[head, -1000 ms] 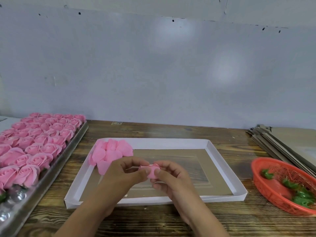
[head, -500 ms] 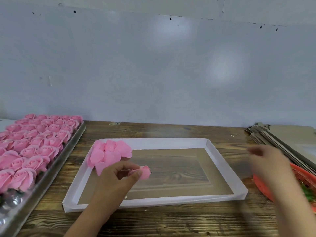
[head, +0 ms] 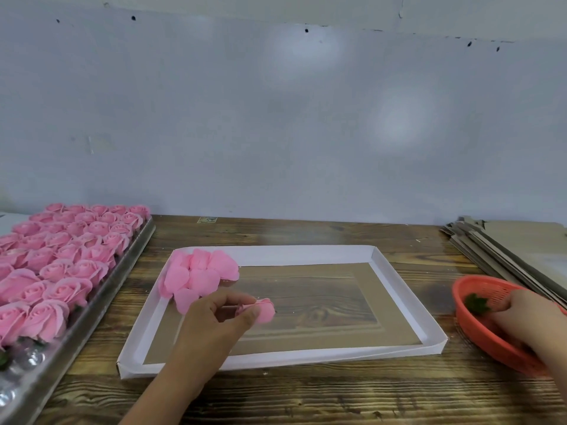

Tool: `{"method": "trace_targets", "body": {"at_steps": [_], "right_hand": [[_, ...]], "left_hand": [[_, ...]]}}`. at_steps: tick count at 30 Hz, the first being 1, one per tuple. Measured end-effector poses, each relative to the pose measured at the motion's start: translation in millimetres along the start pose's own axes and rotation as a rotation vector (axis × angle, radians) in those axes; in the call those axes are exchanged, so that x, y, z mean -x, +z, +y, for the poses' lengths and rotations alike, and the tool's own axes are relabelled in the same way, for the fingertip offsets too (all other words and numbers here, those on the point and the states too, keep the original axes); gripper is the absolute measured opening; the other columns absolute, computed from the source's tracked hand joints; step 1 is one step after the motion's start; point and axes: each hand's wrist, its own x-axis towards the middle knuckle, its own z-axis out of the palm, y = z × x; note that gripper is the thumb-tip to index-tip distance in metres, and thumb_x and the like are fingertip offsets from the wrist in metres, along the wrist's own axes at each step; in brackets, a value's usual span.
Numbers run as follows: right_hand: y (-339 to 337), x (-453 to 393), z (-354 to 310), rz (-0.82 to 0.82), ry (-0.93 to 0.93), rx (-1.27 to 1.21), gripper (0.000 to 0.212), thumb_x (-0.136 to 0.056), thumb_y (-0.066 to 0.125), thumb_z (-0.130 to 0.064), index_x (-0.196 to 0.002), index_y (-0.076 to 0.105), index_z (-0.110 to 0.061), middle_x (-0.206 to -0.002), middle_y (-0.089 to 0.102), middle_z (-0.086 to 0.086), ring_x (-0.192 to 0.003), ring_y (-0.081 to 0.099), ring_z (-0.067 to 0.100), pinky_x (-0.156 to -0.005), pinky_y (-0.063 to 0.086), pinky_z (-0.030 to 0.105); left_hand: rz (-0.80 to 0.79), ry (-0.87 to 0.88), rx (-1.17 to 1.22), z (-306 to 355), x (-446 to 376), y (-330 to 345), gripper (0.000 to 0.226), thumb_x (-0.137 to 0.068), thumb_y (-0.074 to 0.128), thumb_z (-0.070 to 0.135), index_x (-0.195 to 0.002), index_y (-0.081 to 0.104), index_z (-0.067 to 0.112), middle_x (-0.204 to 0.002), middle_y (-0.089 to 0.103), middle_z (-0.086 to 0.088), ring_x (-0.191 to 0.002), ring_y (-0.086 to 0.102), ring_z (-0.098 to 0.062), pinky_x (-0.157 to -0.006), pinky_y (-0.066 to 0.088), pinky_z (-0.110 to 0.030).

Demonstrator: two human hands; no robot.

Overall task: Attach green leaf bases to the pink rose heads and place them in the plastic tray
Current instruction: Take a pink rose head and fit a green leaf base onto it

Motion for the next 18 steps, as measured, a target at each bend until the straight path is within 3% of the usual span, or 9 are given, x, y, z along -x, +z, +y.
{"method": "trace_targets", "body": {"at_steps": [2,6,9,13,16,18], "right_hand": [[0.9,-3.9,0.9,0.063,-0.027,-0.028,0.025,-0.083,0.068,-0.024,-0.06,0.069,-0.016,-0.046,0.065,0.001,-0.047,0.066,0.022,-0.052,0.051,0.031],[1.1,-7.5,-3.7,0.01,-0.035,-0.024,0.019,-0.087,0.066,-0.028,-0.086,0.065,-0.009,-0.069,0.064,0.007,-0.064,0.063,0.022,-0.056,0.047,0.032],[3.1,-14.5,2.9,0.075,-0.022,-0.05,0.016,-0.083,0.069,-0.026,-0.075,0.066,-0.013,-0.056,0.065,0.004,-0.056,0.065,0.023,-0.051,0.047,0.03],[11.8,-25.7,13.8,0.248,0.02,-0.211,0.016,-0.072,0.077,-0.014,-0.074,0.062,-0.015,-0.062,0.064,0.011,-0.056,0.062,0.032,-0.057,0.057,0.048],[10.0,-16.2,13.6,0.321,0.039,-0.368,0.024,-0.075,0.07,-0.001,-0.086,0.057,-0.018,-0.072,0.061,0.015,-0.046,0.061,0.034,-0.037,0.053,0.044],[3.5,-0.7,2.5,0.374,-0.006,-0.44,0.027,-0.076,0.067,-0.002,-0.088,0.057,-0.024,-0.079,0.062,0.015,-0.048,0.062,0.032,-0.035,0.052,0.042]], "left_hand": [[0.001,-0.003,0.002,0.2,-0.4,0.2,0.007,-0.081,0.081,0.019,-0.085,0.077,0.023,-0.084,0.076,0.016,-0.081,0.066,0.006,-0.057,0.047,-0.003],[0.002,-0.012,0.03,0.9,-0.7,-0.1,0.007,-0.081,0.082,0.019,-0.085,0.078,0.023,-0.084,0.076,0.012,-0.08,0.068,0.003,-0.057,0.047,-0.003],[0.002,-0.019,0.038,1.1,-0.5,-0.2,0.006,-0.081,0.082,0.02,-0.085,0.078,0.023,-0.084,0.077,0.011,-0.081,0.068,0.002,-0.057,0.048,-0.005],[0.001,-0.029,0.043,2.0,-1.1,-0.6,0.006,-0.081,0.081,0.021,-0.085,0.078,0.024,-0.084,0.076,0.012,-0.082,0.068,0.002,-0.056,0.049,-0.007],[-0.002,-0.031,0.055,2.3,-0.9,-0.7,0.006,-0.082,0.081,0.021,-0.085,0.078,0.024,-0.084,0.077,0.011,-0.081,0.069,0.001,-0.057,0.049,-0.007],[-0.003,-0.033,0.067,2.6,-0.7,-0.9,0.005,-0.082,0.081,0.021,-0.085,0.078,0.024,-0.084,0.077,0.009,-0.081,0.069,-0.001,-0.057,0.05,-0.007]]}}
